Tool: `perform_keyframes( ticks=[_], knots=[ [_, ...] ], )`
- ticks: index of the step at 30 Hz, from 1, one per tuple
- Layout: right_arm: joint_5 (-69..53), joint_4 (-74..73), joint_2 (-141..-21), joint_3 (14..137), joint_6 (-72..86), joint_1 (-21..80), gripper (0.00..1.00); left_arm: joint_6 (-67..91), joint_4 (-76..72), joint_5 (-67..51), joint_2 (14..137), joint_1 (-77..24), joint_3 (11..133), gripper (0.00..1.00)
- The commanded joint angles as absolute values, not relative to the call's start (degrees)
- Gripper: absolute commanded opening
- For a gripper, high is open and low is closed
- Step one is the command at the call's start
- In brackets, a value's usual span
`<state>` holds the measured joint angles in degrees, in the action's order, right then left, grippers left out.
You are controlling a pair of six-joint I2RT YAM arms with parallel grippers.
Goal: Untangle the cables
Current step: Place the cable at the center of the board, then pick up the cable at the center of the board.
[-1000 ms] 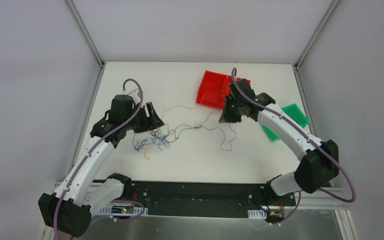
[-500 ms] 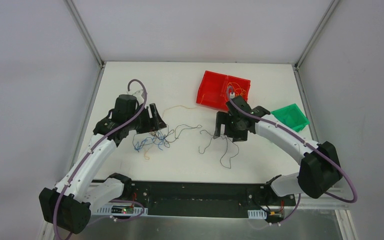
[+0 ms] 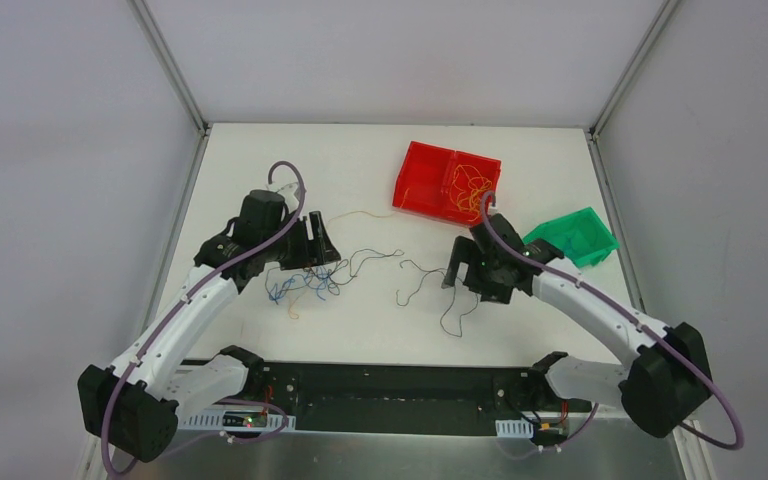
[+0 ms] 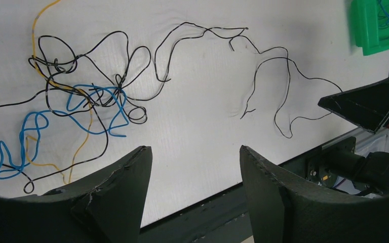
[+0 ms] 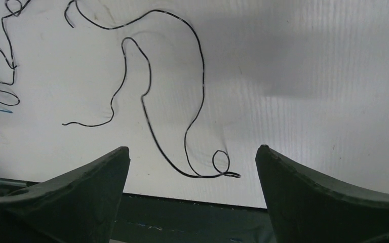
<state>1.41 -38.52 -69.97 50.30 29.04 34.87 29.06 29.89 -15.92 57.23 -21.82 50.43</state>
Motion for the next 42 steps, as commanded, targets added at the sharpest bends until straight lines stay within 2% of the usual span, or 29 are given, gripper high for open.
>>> perform_keyframes(
  ticks=[1,5,10,14,20,28,32,35,38,42],
  knots=[
    [3.18,-32.18,-62.01,41.04,41.01,35.26,0.99,29.09,29.35,-14.89,57.44,-22.97,52.66,0.65],
    [2.10,-23.67,-60.50,34.99,47.92,36.77,0.99,29.26,29.30,-14.73,56.96,-23.52,52.43,0.65],
    [11.15,-22.89,-66.52,36.31,49.58,40.65,0.94,29.53,29.27,-14.39,56.37,-23.77,51.97,0.65],
    [17.34,-26.18,-73.34,40.74,50.19,43.56,0.85,29.70,29.27,-14.28,55.86,-23.91,51.77,0.65],
    [14.98,-19.53,-75.71,40.07,51.17,43.90,0.75,30.85,26.98,-14.49,57.97,-26.84,51.66,0.65],
    [20.91,-29.21,-86.09,48.30,47.97,46.38,0.49,31.70,24.25,-13.15,62.20,-30.86,52.84,0.65],
    [16.63,-21.61,-84.21,43.53,49.38,46.21,0.46,30.74,22.61,-13.97,63.49,-30.85,52.65,0.66],
    [15.54,-19.90,-84.89,43.32,50.19,45.38,0.40,31.12,19.59,-17.31,67.54,-30.89,52.04,0.65],
    [14.76,-20.14,-85.54,44.11,50.14,45.18,0.28,31.23,17.65,-18.27,71.90,-32.52,52.87,0.64],
    [14.09,-20.14,-82.56,43.47,50.04,45.14,0.03,30.99,15.25,-16.93,77.47,-37.32,55.94,0.65]
  ],
)
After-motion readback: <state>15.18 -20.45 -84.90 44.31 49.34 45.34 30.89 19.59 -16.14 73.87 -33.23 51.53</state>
